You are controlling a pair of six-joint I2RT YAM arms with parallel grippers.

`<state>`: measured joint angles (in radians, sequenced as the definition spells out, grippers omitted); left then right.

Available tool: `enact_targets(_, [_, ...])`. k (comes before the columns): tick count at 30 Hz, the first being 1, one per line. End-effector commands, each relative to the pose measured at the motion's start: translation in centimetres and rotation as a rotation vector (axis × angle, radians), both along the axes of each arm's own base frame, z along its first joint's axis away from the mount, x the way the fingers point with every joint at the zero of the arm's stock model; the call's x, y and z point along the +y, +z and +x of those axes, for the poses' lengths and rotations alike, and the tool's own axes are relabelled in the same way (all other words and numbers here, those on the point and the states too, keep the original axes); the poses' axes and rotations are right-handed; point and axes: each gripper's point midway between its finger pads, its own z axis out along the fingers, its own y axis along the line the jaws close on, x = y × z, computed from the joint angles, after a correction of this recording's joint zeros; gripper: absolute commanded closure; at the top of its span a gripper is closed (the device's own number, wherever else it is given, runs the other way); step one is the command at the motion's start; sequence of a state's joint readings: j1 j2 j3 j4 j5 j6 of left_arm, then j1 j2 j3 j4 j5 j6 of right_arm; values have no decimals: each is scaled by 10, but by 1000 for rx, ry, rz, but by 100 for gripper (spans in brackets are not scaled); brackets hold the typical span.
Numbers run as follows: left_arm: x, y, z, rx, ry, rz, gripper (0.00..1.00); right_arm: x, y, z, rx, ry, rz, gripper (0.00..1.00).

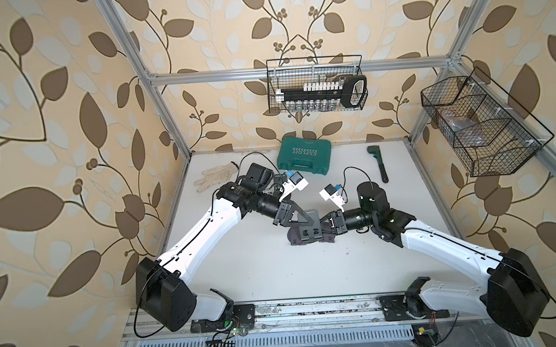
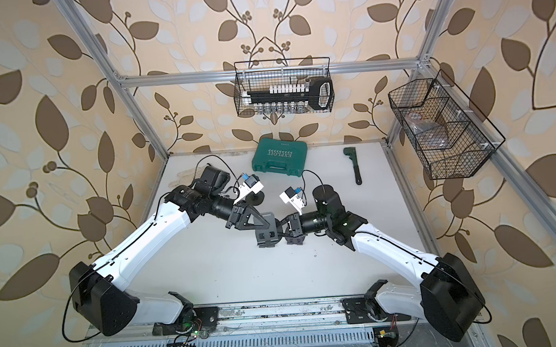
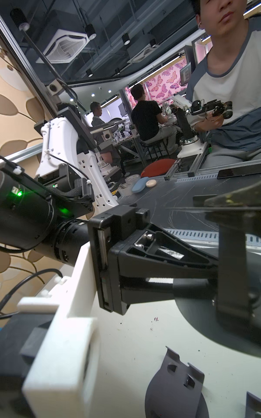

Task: Open the phone stand
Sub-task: Adjust the phone stand.

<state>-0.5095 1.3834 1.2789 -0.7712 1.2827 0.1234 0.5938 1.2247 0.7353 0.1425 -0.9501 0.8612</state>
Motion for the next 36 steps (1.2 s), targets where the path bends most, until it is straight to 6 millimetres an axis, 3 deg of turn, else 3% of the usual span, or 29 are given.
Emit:
enact_targets(1, [-9,30,-3,-66,-57,-94,100,15,8,-7,-74,48,16,100])
enact_targets(6, [-11,33,9,-100,-7,-83,100,13,7,-12,-108,38,3,100])
enact_targets(11, [-7,38,35,-134,143,-79,100,4,8,-16,-219,-32,-53,100])
enact_targets(14, [-5,50,35,-167,170,-120,100,-1,8,-11,-230,-94,-42,100])
enact_targets(17, [-4,55,32,-193,169,-142,100,2,12,-8,-178,-108,53,100])
enact_targets(21, [-3,53,30,-221,146,-136,100,12,-3,-3,-38,-79,80,100])
enact_targets(27, [-3,54,37,-304,183,-139,100,24,-7,0,99,-35,142,100])
enact_targets(36, [0,49,53,-450,308,-172,100,15,-15,7,223,-55,166,100])
